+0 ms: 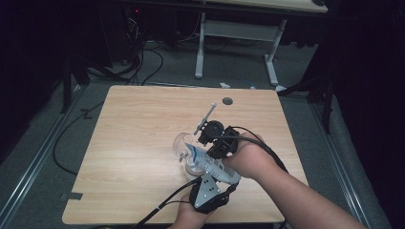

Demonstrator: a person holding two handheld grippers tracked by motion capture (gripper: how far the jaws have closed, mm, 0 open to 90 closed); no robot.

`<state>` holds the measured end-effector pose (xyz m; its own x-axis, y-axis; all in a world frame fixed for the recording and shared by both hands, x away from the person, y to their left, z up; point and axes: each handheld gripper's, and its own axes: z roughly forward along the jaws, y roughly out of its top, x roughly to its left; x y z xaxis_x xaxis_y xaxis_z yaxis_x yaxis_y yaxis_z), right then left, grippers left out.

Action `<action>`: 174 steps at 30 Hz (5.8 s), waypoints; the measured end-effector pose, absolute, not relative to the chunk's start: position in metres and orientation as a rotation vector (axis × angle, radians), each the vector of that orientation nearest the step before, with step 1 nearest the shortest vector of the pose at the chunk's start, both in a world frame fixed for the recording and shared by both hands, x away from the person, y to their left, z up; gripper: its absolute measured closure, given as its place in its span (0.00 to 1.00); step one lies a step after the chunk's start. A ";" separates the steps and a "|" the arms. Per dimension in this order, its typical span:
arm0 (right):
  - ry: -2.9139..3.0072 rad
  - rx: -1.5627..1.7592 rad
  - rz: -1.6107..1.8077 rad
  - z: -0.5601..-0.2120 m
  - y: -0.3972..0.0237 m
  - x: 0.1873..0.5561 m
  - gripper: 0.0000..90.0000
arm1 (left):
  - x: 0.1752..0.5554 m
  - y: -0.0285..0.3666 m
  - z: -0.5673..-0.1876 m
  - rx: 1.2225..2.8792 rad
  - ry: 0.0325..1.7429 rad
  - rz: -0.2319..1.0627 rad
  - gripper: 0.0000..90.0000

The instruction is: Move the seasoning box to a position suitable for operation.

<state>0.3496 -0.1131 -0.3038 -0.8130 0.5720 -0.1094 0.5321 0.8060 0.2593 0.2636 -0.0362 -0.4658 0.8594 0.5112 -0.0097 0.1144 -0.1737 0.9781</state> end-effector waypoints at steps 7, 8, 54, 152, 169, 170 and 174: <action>2.811 0.860 0.327 -0.303 -0.112 0.350 1.00 | 0.264 -0.036 -0.465 1.724 0.484 0.377 0.68; 2.811 0.860 0.327 -0.303 -0.112 0.350 1.00 | 0.264 -0.036 -0.465 1.723 0.484 0.377 0.68; 2.804 0.848 0.332 -0.302 -0.110 0.349 1.00 | 0.262 -0.037 -0.465 1.709 0.481 0.371 0.65; 2.795 0.806 0.337 -0.299 -0.104 0.351 1.00 | 0.263 -0.039 -0.456 1.663 0.495 0.367 0.63; 2.794 0.802 0.335 -0.300 -0.102 0.351 1.00 | 0.263 -0.038 -0.456 1.661 0.497 0.368 0.63; 2.794 0.802 0.334 -0.300 -0.102 0.351 1.00 | 0.263 -0.038 -0.456 1.661 0.497 0.368 0.63; 2.795 0.796 0.337 -0.301 -0.102 0.351 1.00 | 0.263 -0.038 -0.457 1.659 0.498 0.368 0.63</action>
<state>0.3510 -0.1016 -0.3006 -0.8307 0.5382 -0.1427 0.4889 0.8277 0.2755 0.2627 -0.0384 -0.4565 0.8537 0.5190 -0.0423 0.1123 -0.1042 0.9882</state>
